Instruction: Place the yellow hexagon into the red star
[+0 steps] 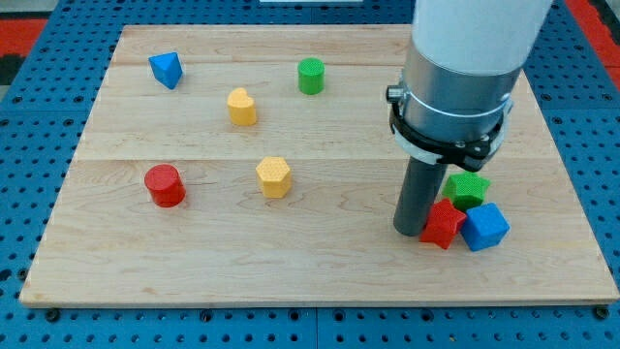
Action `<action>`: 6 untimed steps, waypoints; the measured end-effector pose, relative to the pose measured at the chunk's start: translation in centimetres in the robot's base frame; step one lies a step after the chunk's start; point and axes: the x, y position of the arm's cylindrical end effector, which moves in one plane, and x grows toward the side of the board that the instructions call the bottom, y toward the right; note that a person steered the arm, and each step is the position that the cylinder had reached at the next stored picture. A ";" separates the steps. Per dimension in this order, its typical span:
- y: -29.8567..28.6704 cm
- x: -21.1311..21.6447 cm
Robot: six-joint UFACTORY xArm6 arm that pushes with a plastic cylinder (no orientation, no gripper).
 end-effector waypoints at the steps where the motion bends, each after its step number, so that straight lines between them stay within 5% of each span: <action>1: -7.2 0.0; 2: -15.7 -1.0; 3: -18.3 -5.3; 5: -7.8 -5.6; 6: -12.1 -8.0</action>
